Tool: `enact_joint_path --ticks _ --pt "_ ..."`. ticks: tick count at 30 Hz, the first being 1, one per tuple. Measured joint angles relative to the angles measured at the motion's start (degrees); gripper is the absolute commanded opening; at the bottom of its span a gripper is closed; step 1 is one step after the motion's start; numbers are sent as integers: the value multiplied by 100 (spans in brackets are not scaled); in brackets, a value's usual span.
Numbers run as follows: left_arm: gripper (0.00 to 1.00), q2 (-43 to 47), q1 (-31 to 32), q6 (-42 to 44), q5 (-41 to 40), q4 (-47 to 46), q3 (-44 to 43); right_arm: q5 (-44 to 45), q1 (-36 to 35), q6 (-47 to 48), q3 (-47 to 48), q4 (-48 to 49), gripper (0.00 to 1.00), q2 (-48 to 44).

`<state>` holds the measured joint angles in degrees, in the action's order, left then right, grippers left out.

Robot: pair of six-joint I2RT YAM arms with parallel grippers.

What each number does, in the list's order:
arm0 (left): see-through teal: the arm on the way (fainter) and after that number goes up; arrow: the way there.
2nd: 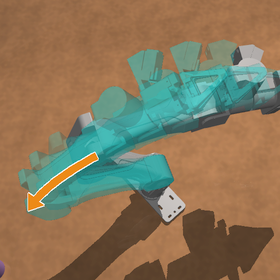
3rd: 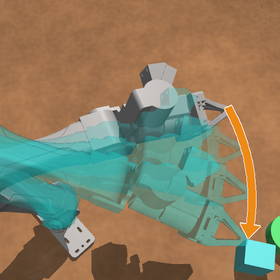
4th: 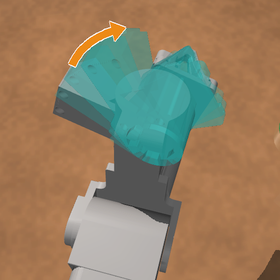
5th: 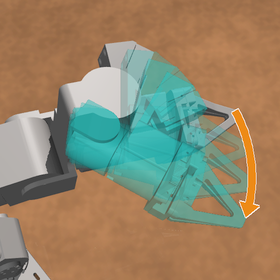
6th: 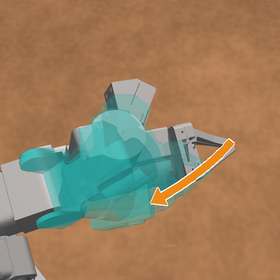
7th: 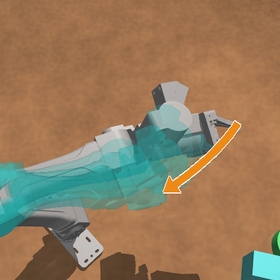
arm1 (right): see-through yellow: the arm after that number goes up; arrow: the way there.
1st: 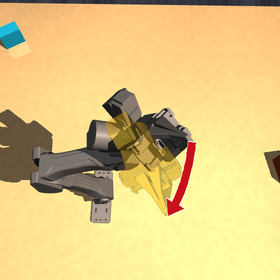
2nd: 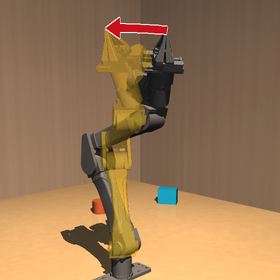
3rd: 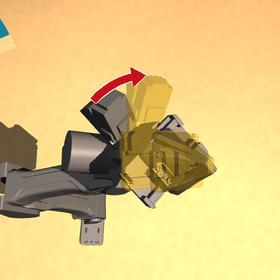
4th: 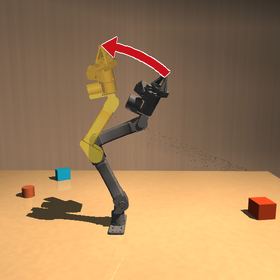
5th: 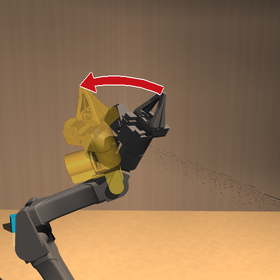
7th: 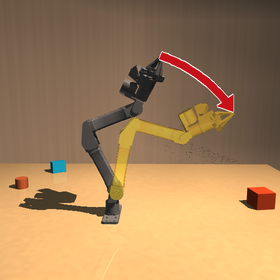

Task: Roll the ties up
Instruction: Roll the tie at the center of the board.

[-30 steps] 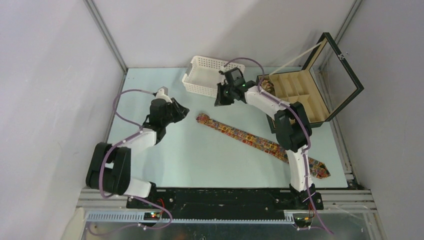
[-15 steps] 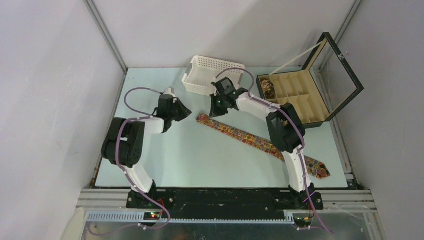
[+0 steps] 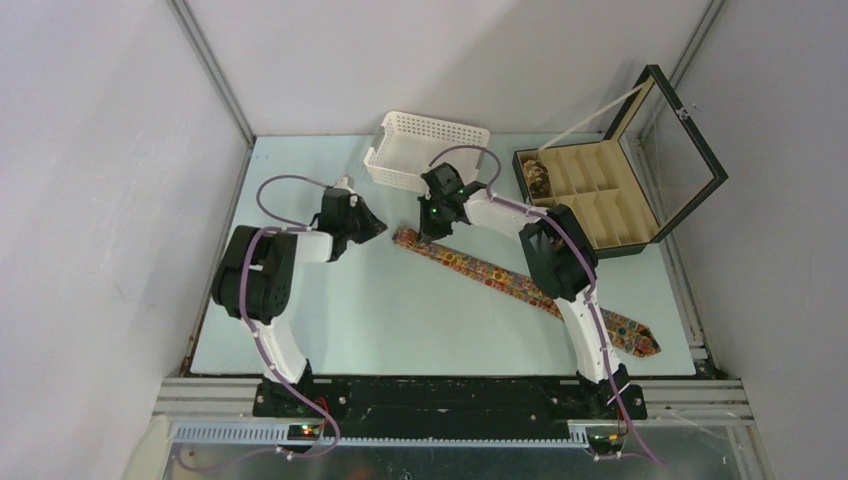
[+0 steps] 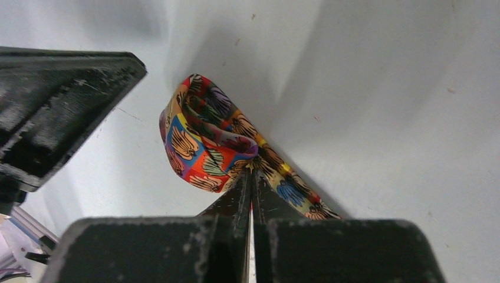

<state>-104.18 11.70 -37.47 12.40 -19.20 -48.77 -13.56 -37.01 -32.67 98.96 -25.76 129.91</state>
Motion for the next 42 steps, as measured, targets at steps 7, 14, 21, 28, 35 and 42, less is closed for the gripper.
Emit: enact_joint_path --ticks 7,14,21,28,35,42 --pt "2 -164 0 2 129 -2 0 -48 -39 -105 114 105 0 138" --pt "1 -170 0 42 186 -35 0 -131 -76 -188 409 127 0 321" --pt "1 -170 0 46 297 -44 0 -251 -105 -330 627 240 0 546" --pt "0 -170 0 48 310 -81 0 -343 -133 -424 837 297 0 704" --pt "0 -170 0 57 310 -83 0 -361 -186 -442 879 337 0 743" --pt "0 -170 0 61 308 -83 0 -42 -164 -374 299 485 0 348"
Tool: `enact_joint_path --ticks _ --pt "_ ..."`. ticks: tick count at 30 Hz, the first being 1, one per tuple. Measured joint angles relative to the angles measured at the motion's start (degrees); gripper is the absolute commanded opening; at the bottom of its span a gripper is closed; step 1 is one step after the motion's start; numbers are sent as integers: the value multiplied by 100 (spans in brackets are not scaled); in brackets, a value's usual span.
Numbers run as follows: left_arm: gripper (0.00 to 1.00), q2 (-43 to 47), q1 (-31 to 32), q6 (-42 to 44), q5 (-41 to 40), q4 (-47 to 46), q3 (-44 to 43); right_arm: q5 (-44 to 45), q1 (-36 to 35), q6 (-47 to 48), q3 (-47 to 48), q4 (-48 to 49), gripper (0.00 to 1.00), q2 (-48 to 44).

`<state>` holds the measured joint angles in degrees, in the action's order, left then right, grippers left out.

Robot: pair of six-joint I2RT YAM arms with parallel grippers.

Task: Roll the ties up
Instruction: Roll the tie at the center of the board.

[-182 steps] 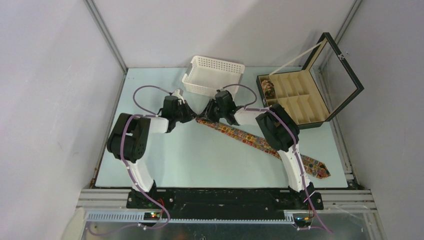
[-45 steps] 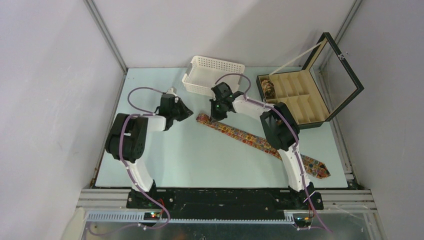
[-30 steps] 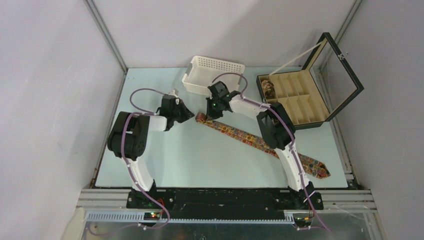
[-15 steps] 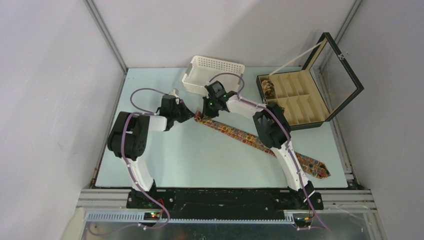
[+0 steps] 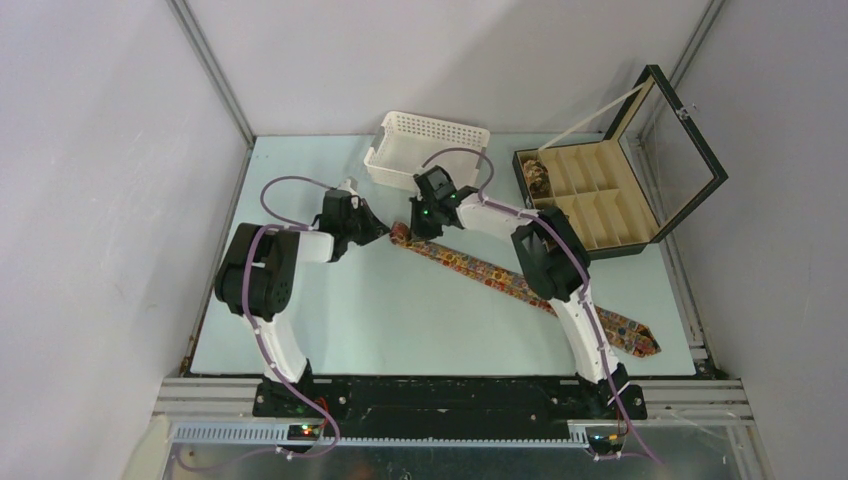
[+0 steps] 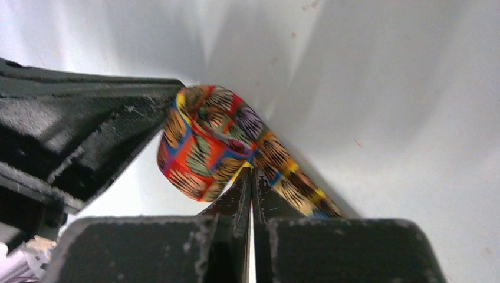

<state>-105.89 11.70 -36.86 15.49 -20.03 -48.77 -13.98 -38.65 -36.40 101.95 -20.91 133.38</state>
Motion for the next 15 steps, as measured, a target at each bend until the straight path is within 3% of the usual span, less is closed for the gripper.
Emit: enact_joint_path --ticks 15 --pt "0 0 0 48 -4 2 0 568 212 345 -455 -81 0 -901"
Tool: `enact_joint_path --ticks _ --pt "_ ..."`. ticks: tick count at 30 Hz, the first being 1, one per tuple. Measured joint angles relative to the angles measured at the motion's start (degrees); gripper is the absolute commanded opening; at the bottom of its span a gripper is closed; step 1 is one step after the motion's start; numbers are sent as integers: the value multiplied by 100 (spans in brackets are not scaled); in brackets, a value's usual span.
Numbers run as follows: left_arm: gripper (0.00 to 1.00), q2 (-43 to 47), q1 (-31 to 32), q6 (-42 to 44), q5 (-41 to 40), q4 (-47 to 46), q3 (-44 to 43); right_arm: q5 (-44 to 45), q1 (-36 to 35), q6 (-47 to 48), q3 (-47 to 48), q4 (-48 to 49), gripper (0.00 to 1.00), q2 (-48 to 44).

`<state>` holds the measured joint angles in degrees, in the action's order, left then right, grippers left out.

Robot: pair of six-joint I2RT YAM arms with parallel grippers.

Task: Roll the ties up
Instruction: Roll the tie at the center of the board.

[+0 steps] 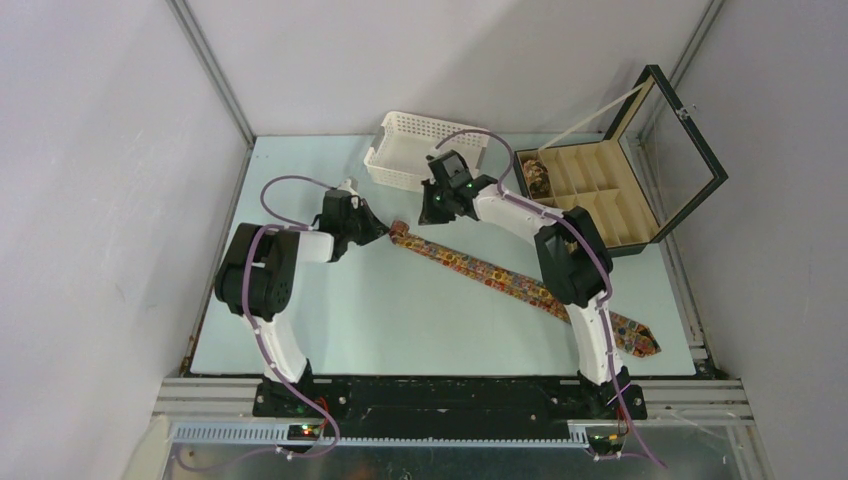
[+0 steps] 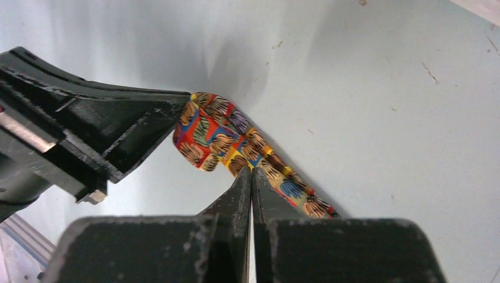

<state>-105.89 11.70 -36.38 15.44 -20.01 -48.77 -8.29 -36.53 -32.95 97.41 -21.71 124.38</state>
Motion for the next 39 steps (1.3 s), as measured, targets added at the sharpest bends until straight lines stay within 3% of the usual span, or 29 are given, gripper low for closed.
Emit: enact_joint_path --ticks 17,39 --pt "0 2 0 46 0 4 -4 -1327 46 -286 125 789 0 474" --pt "0 2 0 50 2 2 -48 -1340 -74 -400 496 737 0 1067"
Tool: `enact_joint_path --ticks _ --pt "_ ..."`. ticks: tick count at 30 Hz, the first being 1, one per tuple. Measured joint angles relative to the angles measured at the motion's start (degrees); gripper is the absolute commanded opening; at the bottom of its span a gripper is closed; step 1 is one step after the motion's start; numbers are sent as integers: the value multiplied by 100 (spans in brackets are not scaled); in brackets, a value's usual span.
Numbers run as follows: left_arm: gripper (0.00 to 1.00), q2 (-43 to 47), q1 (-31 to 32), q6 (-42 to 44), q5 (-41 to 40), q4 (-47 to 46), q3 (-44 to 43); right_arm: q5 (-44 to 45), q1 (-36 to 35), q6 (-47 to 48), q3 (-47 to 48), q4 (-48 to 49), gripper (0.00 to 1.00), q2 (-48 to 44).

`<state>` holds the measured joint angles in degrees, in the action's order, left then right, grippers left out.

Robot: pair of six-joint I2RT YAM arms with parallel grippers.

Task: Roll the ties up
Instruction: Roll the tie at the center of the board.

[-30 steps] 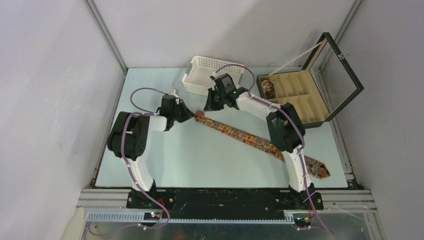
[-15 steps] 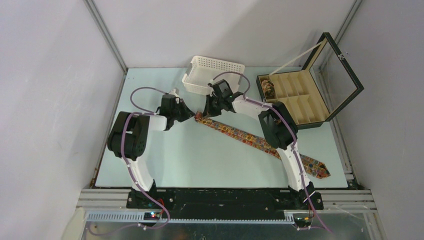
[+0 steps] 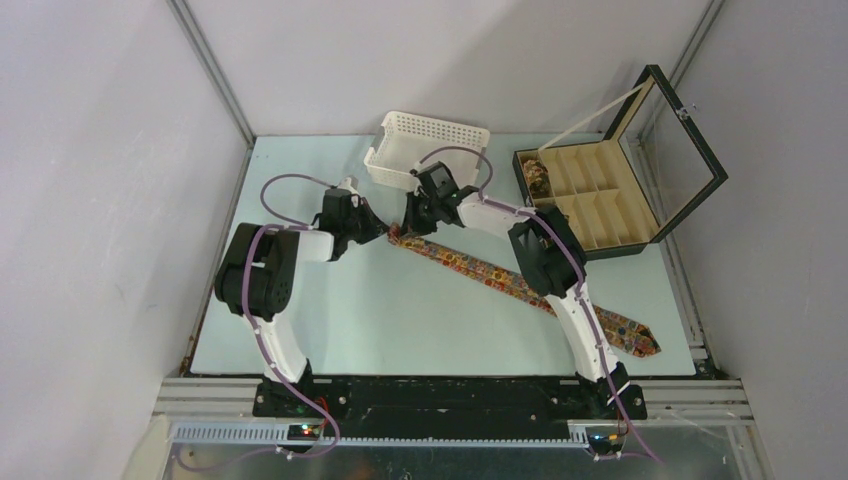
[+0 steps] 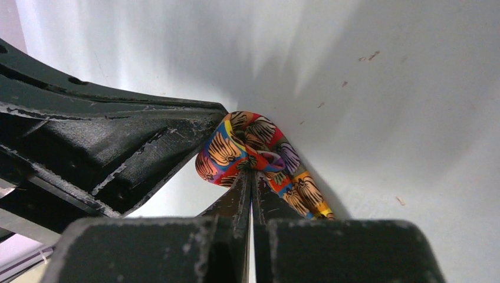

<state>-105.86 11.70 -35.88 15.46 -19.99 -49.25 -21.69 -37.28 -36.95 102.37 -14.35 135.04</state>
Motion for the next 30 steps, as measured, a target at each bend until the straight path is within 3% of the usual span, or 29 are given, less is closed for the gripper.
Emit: enact_joint_path --ticks 21,30 --pt "0 142 -7 42 13 -4 2 59 -87 -17 -334 352 0 -70" --pt "0 280 4 44 199 -170 109 205 -87 -24 -852 1010 4 -254"
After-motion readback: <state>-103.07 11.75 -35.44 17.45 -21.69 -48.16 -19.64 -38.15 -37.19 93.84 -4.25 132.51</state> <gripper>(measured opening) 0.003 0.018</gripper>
